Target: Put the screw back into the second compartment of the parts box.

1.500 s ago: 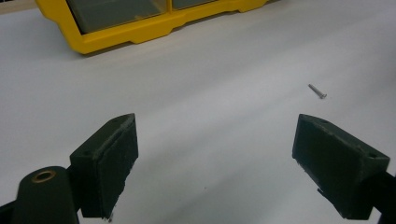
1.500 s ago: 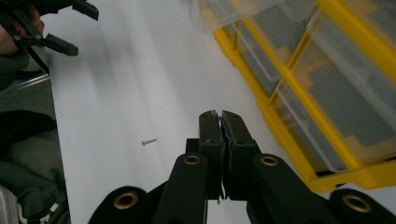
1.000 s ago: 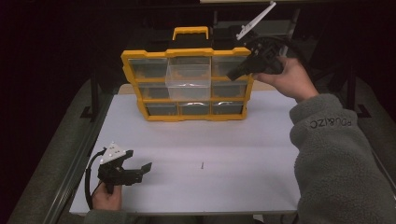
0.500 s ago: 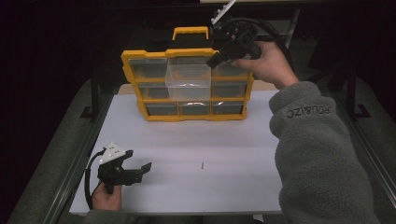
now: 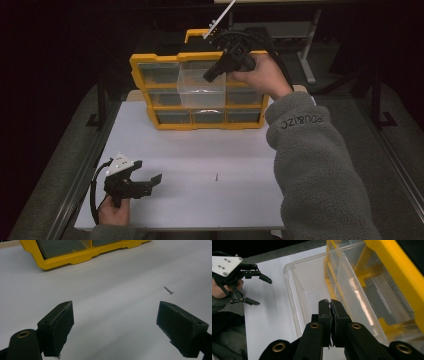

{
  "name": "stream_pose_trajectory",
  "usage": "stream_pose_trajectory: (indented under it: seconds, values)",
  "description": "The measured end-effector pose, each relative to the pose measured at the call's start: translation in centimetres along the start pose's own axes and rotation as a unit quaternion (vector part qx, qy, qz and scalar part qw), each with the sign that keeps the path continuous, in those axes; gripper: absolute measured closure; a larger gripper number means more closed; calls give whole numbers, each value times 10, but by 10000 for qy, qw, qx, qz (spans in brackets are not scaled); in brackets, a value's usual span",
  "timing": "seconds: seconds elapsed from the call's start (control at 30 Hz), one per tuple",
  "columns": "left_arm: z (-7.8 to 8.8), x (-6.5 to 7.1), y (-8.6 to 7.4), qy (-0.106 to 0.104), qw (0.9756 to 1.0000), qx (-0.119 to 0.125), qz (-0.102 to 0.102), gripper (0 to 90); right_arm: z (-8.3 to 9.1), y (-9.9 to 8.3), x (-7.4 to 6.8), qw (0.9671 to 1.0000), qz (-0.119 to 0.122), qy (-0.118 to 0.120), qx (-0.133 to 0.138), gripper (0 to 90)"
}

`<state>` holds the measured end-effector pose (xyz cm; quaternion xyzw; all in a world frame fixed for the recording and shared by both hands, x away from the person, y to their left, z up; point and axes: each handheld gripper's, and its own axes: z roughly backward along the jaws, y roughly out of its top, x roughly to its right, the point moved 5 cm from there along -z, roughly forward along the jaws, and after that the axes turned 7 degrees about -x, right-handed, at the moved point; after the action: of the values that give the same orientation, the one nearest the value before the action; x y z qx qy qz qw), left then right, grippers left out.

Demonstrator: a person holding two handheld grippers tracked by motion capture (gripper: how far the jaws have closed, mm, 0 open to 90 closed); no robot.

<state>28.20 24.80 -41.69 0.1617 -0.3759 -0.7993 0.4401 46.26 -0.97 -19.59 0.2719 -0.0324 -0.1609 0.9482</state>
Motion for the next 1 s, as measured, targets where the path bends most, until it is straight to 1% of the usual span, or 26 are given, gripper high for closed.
stream_pose_trajectory:
  seconds: [0.07,0.17,0.3,0.37,0.4,0.5,0.53,0.6,0.63,0.7,0.77,0.83,0.87,0.9,1.0]
  values:
    - [0,-1,0,30,10000,0,-61,139,-5,1,0,10000,-4,10,-53,863]
    - [1,-1,1,31,10000,37,-47,139,-9,2,-1,10000,-14,26,-65,863]
    - [1,-1,0,35,10000,24,-55,139,-13,2,-1,9999,-14,53,-100,860]
    - [0,-1,1,33,10000,26,-52,139,-14,1,-1,10000,-36,25,-80,810]
    - [1,-1,1,36,10000,28,-53,139,-15,1,-1,10000,-56,47,-54,802]
    - [1,-1,1,40,10000,17,-43,139,-14,-1,1,10000,-33,-5,-21,792]
    - [1,-1,0,46,10000,4,-45,139,-12,-2,1,10000,-63,-15,3,790]
    - [0,0,1,21,10000,68,-7,139,-7,-2,0,9999,-71,-25,81,788]
    - [1,-1,1,37,10000,23,-60,139,-4,-2,0,9999,-35,-47,121,783]
    - [0,0,0,23,10000,28,8,139,4,-4,-2,9998,-34,-81,183,783]
    - [0,0,1,26,10000,20,-6,139,12,-7,-3,9996,-29,-131,250,779]
    - [0,1,1,23,10000,32,1,139,20,-11,-5,9994,-52,-179,274,767]
    - [0,2,1,11,10000,67,37,139,25,-14,-6,9994,-77,-178,285,763]
    - [0,1,1,24,10000,30,-34,139,29,-17,-7,9994,-55,-207,287,759]
    - [0,1,1,31,10000,5,-56,139,42,-28,-10,9990,-72,-251,370,753]
